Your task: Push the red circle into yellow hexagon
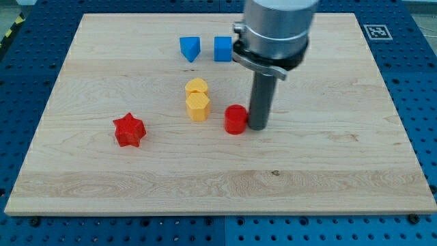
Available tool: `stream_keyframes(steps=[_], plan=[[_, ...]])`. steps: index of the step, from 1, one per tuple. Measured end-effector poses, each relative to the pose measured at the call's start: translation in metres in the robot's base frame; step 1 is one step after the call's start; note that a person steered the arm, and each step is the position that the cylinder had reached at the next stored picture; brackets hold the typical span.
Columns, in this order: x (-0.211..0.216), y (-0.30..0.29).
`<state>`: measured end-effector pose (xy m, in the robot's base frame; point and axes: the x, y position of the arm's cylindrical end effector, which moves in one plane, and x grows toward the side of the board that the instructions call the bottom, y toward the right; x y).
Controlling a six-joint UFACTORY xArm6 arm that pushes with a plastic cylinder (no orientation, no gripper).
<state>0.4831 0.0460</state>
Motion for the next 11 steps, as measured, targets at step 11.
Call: stream_keyframes(steps=[11], plan=[[0.014,-0.099]])
